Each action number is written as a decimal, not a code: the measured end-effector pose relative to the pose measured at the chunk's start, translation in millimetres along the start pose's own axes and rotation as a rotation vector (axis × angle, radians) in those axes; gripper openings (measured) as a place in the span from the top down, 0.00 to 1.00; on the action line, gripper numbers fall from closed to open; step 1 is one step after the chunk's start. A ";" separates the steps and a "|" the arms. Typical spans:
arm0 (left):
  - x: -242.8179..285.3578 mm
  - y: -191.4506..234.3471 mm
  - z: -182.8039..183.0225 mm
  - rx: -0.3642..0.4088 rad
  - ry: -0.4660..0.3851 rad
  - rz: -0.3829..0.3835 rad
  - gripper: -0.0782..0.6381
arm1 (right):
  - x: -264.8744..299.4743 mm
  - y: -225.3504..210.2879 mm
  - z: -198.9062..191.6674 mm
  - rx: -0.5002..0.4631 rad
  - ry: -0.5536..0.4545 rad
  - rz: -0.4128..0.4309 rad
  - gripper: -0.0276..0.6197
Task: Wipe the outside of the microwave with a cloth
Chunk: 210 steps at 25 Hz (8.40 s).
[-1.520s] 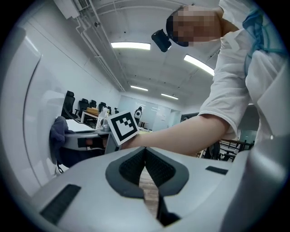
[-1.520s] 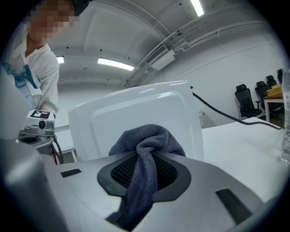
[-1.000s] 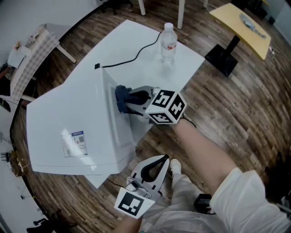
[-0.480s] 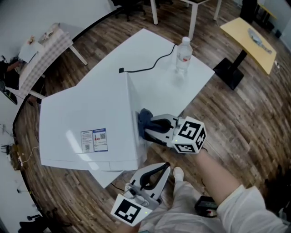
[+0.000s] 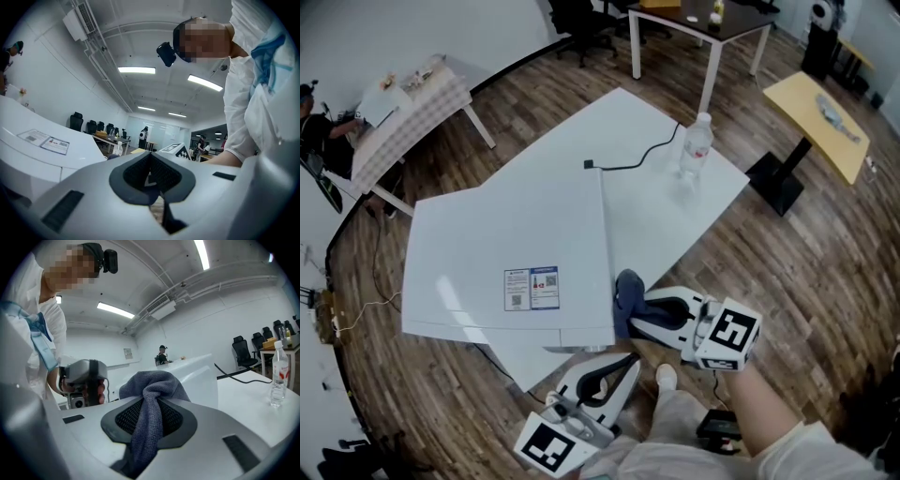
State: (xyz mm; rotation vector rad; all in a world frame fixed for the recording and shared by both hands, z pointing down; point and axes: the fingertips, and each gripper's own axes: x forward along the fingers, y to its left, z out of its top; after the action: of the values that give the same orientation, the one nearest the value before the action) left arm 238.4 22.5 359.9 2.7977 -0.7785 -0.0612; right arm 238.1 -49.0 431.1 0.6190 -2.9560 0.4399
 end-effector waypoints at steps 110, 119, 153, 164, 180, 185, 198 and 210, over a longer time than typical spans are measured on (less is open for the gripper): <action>-295.9 353.9 107.9 -0.097 -0.109 0.271 0.83 | 430.4 73.8 117.0 -0.422 0.543 0.079 0.82; -323.5 369.9 100.4 -0.097 -0.100 0.238 0.81 | 471.1 83.5 88.9 -0.667 0.856 0.167 0.82; -305.7 398.3 19.1 -0.346 -0.113 0.136 0.70 | 461.8 84.2 8.0 -0.697 1.808 0.667 0.82; -281.5 425.0 19.4 -0.344 -0.051 0.114 0.70 | 466.2 46.6 15.4 -0.733 1.846 0.555 0.82; -224.0 504.6 24.0 -0.301 0.016 0.157 0.73 | 504.6 -48.7 31.5 -0.911 1.812 0.339 0.82; -210.6 511.0 14.8 -0.252 0.089 0.147 0.76 | 501.8 -62.1 32.5 -0.977 1.857 0.294 0.82; -246.6 457.3 -12.5 -0.285 0.108 0.032 0.76 | 476.1 -2.5 -1.3 -0.902 1.969 0.410 0.83; -307.7 390.4 -50.5 -0.325 0.131 0.017 0.76 | 455.5 85.5 -48.7 -0.796 2.002 0.545 0.83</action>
State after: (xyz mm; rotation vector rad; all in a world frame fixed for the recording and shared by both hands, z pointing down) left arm -217.1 -132.6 494.5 2.4611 -0.6914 -0.0002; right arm -211.3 -132.3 521.3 -0.5371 -1.0252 -0.1555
